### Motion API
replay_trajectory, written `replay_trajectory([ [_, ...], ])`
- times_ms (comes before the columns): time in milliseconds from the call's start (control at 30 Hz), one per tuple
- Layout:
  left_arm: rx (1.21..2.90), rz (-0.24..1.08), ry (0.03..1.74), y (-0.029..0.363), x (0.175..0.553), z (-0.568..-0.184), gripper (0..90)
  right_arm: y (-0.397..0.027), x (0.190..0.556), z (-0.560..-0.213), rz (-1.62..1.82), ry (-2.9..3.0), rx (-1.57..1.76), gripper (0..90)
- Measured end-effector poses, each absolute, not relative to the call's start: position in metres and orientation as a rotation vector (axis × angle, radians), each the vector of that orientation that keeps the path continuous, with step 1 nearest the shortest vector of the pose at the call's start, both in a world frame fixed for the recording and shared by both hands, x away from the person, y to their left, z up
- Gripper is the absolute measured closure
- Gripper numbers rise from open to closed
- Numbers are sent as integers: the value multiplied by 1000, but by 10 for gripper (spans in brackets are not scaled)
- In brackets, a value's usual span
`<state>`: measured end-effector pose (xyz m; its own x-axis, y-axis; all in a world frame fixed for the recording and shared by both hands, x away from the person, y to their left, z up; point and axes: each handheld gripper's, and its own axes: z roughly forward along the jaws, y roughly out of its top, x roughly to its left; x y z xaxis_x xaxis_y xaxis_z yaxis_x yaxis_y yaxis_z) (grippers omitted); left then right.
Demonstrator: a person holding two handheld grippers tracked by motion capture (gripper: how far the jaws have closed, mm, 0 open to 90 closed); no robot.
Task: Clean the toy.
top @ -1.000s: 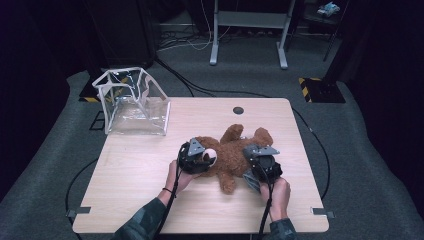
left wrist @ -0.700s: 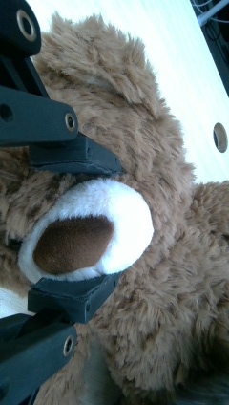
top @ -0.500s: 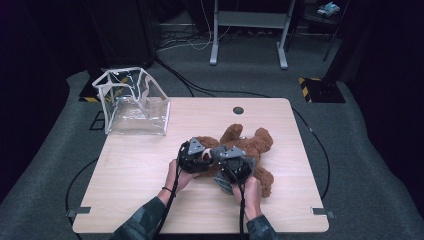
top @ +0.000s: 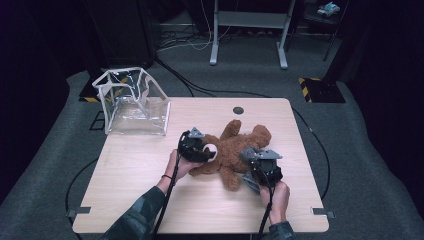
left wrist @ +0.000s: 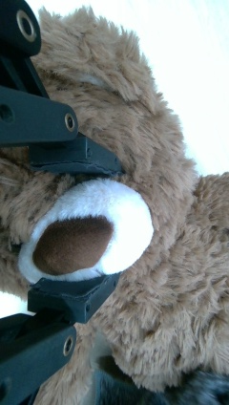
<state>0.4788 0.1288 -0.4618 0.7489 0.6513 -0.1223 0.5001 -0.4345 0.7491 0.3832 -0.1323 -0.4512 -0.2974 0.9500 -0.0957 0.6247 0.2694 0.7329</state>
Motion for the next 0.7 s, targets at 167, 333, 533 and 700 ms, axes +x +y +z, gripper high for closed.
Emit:
replay_trajectory([
  [167, 2128, 185, 882, 130, 490, -460, 478, -104, 381, -431, 851, 2038, 1291, 749],
  [333, 2131, 159, 901, 131, 495, -459, 479, -64, 396, -434, 800, 2109, 1210, 748],
  [533, 2148, 153, 891, 130, 499, -459, 479, -85, 404, -445, 793, 2095, 1295, 755],
  [700, 2139, 145, 899, 128, 498, -460, 479, -122, 398, -456, 714, 2047, 1407, 755],
])
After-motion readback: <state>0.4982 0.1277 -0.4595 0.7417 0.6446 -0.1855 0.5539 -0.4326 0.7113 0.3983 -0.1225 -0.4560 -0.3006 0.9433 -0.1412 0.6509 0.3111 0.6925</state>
